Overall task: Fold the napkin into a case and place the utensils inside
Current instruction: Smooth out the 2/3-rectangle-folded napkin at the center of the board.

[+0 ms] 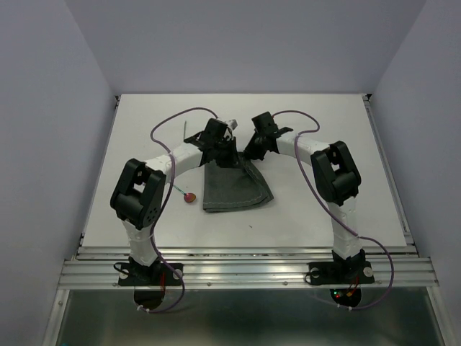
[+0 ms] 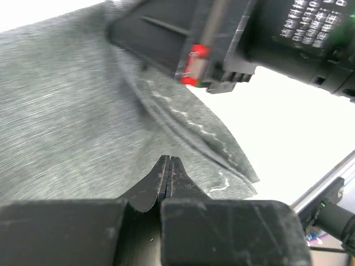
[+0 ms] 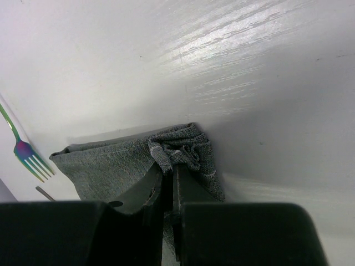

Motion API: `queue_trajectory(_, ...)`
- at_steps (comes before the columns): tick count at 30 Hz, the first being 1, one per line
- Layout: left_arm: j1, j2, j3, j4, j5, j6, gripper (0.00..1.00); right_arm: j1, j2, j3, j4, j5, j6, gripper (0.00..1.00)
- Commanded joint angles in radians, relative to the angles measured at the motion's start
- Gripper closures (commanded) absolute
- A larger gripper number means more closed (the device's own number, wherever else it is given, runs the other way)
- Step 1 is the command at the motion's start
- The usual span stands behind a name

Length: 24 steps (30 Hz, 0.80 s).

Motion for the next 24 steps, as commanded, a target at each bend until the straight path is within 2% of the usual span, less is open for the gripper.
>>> queue_trajectory(1, 0.049, -0.009, -0.06, -0.018, -0.055, 0.02, 1.0, 0.014, 0.084, -0.04, -0.108, 0.105, -0.032, 0.99)
queue_trajectory(13, 0.054, 0.123, -0.151, 0.062, -0.07, -0.023, 1.0, 0.023, 0.027, 0.012, -0.157, 0.179, -0.07, 0.99)
queue_trajectory(24, 0.049, 0.132, -0.149, 0.068, -0.064, -0.029, 1.0, 0.045, -0.036, 0.051, -0.18, 0.222, -0.064, 0.99)
